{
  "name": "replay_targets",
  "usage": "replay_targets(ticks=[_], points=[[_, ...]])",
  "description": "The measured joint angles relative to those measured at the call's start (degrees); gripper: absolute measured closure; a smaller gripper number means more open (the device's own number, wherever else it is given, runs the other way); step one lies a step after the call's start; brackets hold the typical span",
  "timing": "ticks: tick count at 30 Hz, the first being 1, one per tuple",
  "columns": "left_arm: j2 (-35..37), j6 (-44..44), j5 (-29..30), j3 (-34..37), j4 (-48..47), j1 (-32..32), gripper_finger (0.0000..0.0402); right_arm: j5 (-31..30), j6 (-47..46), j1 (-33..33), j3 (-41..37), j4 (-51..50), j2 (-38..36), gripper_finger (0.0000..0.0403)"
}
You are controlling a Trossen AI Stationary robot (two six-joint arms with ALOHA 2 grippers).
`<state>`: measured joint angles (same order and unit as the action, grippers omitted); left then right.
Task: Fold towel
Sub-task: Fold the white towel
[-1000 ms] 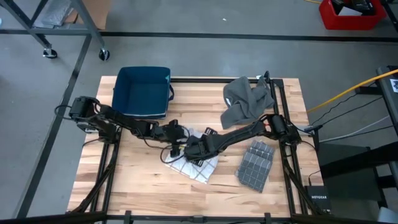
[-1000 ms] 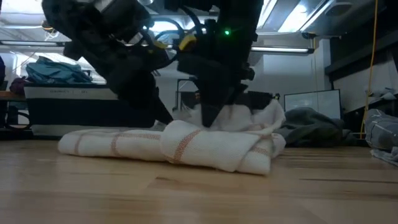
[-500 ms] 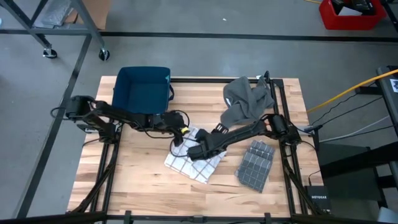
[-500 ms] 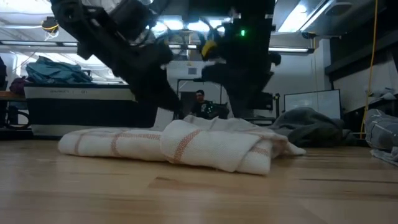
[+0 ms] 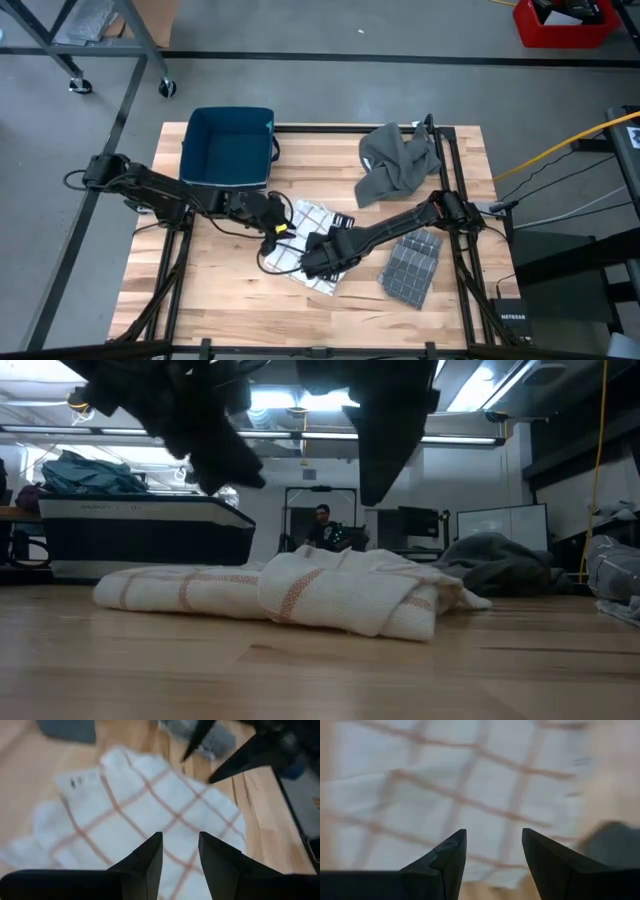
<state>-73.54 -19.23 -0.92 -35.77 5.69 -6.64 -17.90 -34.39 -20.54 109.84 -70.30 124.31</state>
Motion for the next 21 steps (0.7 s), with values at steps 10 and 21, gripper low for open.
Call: replay_targets(ticks=[10,21], points=[[0.0,11.7,-2.1,0.0,-13.6,-8.1,0.0284,8.6,0.2,-5.1,0.0,9.9,0.0,0.0205],[0.0,20.6,-1.9,0.0,-14.2,-13.3,0.0284,7.1,0.1,-8.5,-0.1,13.6,3.0,0.0205]])
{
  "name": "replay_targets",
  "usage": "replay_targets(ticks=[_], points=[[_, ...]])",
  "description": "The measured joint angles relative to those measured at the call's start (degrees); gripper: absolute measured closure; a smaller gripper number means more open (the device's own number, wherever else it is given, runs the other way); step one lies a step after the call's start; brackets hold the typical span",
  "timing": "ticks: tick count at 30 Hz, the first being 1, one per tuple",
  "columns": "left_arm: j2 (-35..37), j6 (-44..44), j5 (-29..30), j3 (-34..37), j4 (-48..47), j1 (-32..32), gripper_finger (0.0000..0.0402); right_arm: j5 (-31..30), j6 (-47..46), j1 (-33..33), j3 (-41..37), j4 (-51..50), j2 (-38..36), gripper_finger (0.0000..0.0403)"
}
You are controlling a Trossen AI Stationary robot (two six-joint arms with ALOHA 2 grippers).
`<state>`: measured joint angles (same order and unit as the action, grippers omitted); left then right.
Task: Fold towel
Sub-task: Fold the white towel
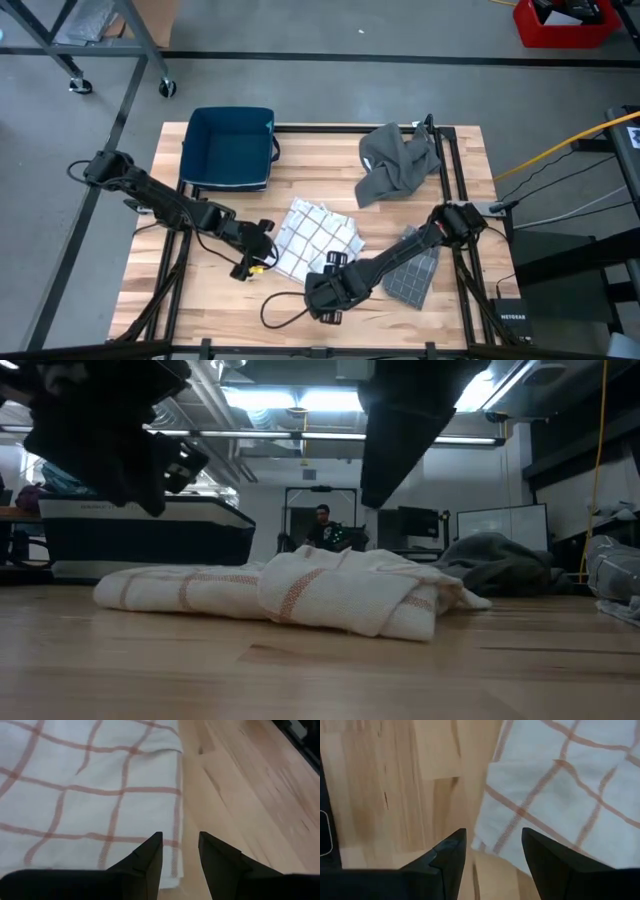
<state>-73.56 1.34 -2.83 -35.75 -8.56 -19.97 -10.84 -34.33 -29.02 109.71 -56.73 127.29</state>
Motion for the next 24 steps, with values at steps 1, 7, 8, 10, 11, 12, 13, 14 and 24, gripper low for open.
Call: replay_targets(ticks=[1,7,8,10,11,12,13,14,24], points=[[0.0,0.7,0.0,0.0,0.0,-0.3,0.0283,-0.1,0.0,-0.1,0.0,1.0,0.3,0.0205],[-0.6,3.8,3.9,0.0,0.0,-1.5,0.0247,-0.1,-0.1,-0.6,0.0,2.6,2.5,0.0205],[-1.0,4.6,4.7,0.0,0.0,-1.6,0.0238,-0.1,-0.2,-0.7,0.0,2.7,2.7,0.0205],[-1.9,6.0,5.4,0.0,0.1,-1.8,0.0219,0.4,-0.6,-0.7,0.0,2.8,3.1,0.0205],[-2.5,6.6,5.4,0.0,0.1,-1.8,0.021,0.4,-1.3,-0.7,0.0,2.9,3.2,0.0205],[-3.0,6.9,5.4,0.0,0.1,-2.1,0.0202,0.4,-1.8,-0.6,0.0,2.7,3.2,0.0205],[-3.4,7.2,5.4,0.0,0.1,-2.2,0.0194,0.6,-2.5,-0.6,0.0,2.5,3.2,0.0205],[-4.0,7.6,5.4,0.0,0.1,-2.5,0.0188,0.8,-2.9,-0.6,0.0,2.7,3.2,0.0205],[-11.1,13.5,6.1,0.0,3.0,-6.3,0.0169,0.1,-4.8,-0.7,-1.0,3.2,3.2,0.0205]])
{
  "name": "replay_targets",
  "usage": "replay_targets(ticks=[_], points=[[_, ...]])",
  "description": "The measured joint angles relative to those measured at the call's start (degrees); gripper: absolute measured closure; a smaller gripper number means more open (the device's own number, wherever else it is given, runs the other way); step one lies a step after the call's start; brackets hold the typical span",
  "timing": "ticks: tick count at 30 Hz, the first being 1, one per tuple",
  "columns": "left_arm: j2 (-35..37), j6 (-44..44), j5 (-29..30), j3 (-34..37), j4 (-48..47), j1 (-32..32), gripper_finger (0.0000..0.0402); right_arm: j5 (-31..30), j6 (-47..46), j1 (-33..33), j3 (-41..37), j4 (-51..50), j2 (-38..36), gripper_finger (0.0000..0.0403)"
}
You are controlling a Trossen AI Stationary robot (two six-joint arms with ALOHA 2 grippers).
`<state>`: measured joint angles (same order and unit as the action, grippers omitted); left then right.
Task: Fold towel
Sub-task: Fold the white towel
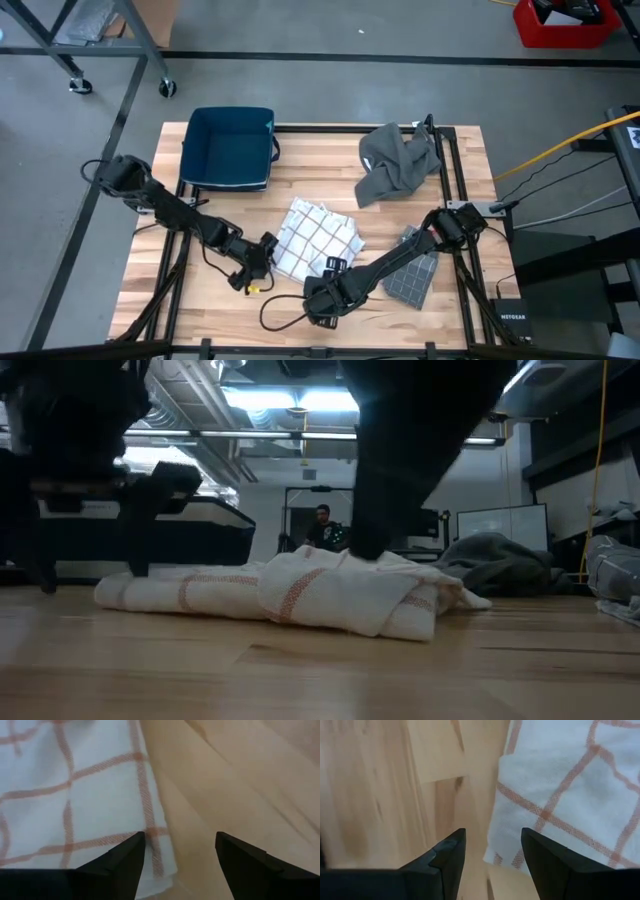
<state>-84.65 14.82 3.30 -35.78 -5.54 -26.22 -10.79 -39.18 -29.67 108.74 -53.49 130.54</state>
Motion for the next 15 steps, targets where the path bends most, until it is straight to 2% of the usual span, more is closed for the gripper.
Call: replay_targets(ticks=[9,15], points=[[-5.3,-0.1,3.5,-0.2,3.2,-0.9,0.0171,0.0,-4.4,0.0,-4.6,2.3,0.0,0.0205],[-6.6,-2.1,3.7,-0.1,5.6,-0.8,0.0171,-0.4,-4.7,0.1,-8.2,8.7,0.0,0.0205]])
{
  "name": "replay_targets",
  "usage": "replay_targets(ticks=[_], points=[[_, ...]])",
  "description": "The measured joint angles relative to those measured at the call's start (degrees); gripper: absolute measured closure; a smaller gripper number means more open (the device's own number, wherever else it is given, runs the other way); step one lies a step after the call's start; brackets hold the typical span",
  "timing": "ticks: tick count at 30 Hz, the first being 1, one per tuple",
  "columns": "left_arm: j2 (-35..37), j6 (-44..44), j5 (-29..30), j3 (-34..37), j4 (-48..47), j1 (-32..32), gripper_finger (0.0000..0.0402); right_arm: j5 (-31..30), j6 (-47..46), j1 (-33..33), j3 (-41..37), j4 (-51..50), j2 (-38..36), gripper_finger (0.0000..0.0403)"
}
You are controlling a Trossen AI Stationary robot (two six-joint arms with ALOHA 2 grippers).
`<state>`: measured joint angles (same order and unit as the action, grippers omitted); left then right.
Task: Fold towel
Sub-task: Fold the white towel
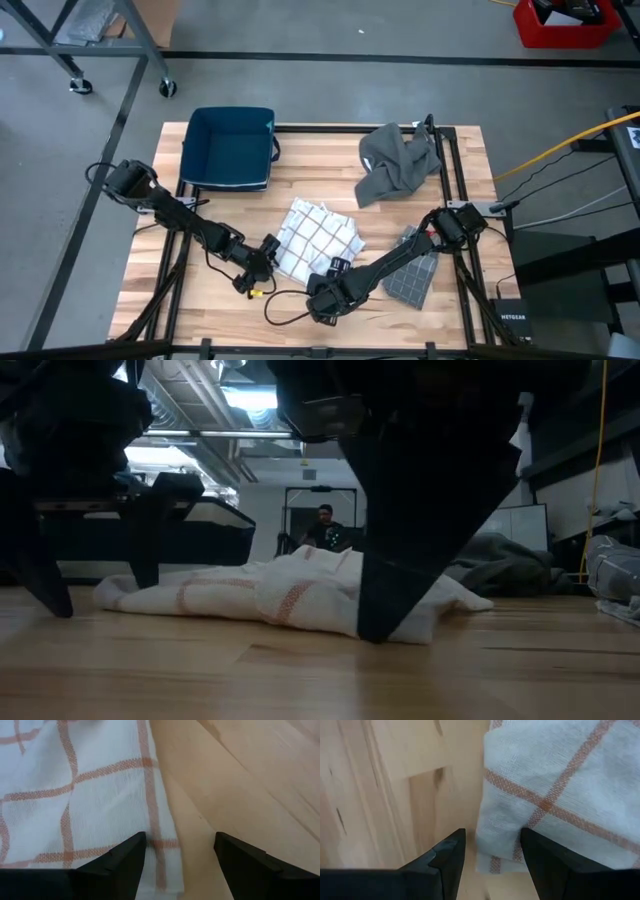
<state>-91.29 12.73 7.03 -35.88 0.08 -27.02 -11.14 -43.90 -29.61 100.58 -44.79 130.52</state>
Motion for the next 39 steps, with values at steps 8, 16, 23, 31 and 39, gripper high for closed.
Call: replay_targets(ticks=[8,16,23,31,39], points=[[-0.1,0.8,1.6,0.0,1.4,0.1,0.0205,-6.0,-3.6,-0.1,-1.7,1.3,-0.1,0.0206],[-0.2,-3.6,3.5,0.0,1.1,0.2,0.0332,-5.9,-4.3,0.0,-1.8,1.1,-0.1,0.0291],[1.1,-12.6,3.2,0.1,0.0,-2.4,0.039,-1.7,-5.6,-1.7,0.4,1.2,0.0,0.0383],[8.2,-22.1,-0.3,0.2,-1.0,-10.1,0.0399,-1.4,-8.1,-5.4,7.1,1.5,0.1,0.0386],[14.4,-32.9,-2.4,-3.4,-1.9,-16.9,0.04,1.4,-16.0,-6.9,15.3,1.1,0.1,0.0373]])
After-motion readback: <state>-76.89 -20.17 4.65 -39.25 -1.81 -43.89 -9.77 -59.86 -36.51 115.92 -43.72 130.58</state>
